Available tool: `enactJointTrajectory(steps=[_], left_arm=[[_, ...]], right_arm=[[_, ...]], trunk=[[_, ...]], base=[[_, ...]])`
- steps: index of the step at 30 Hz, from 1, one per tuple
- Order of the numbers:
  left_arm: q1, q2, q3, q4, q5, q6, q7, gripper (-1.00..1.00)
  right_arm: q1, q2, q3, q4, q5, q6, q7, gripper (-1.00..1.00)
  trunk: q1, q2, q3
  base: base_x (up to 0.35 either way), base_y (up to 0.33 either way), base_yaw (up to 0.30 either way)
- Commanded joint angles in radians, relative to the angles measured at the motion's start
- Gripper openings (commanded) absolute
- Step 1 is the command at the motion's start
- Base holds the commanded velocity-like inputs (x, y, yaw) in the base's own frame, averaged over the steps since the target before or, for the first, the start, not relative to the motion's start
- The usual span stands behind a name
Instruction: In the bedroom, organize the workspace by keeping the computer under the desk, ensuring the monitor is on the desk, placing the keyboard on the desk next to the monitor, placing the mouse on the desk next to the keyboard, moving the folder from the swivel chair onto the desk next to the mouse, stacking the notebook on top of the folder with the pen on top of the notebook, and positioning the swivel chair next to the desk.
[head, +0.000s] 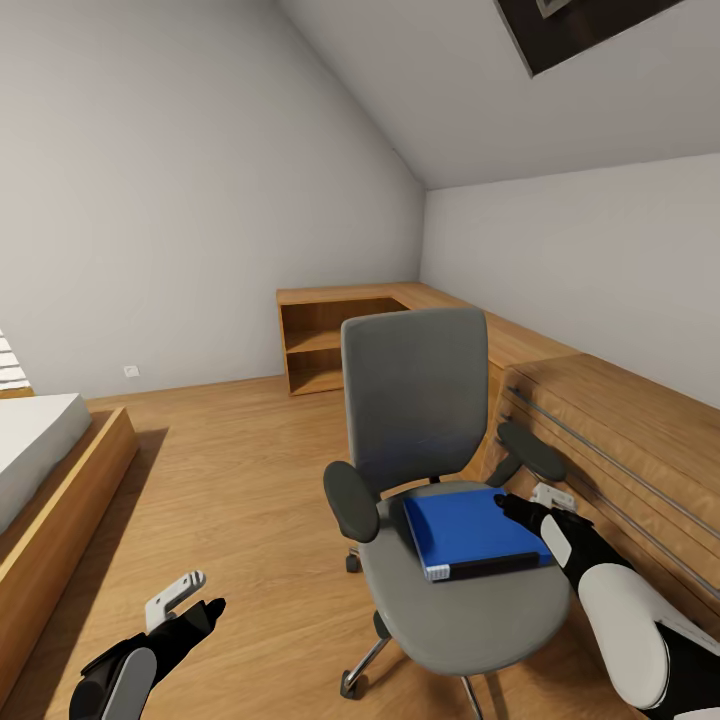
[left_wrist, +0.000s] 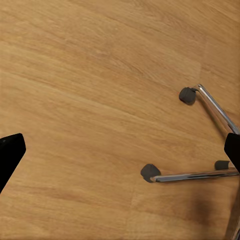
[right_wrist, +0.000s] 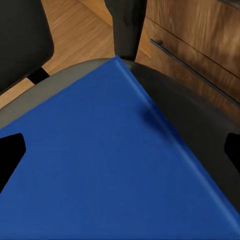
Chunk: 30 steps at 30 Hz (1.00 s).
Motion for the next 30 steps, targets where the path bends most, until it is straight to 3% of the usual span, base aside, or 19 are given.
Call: enactJointTrajectory(steps=[1, 21, 30], left_arm=[[-0.001, -0.001, 0.002, -0.001, 0.011, 0.004, 0.008, 1.0], [-0.001, 0.001, 0.007, -0.003, 0.011, 0.007, 0.014, 1.0], [-0.001, 0.001, 0.009, -0.003, 0.014, 0.008, 0.017, 1.0]], right_arm=[[-0.001, 0.001, -0.007, -0.001, 0.007, 0.005, 0.007, 1.0], [-0.001, -0.001, -0.006, 0.001, 0.023, 0.005, 0.003, 1.0], [-0.001, -0.003, -0.006, 0.002, 0.033, 0.005, 0.002, 1.0]], trunk=[[0.0, 0.0, -0.001], [0.0, 0.0, -0.001], [0.034, -0.063, -0.029]], base=[[0.0, 0.0, 0.0], [0.0, 0.0, 0.0], [0.0, 0.0, 0.0]])
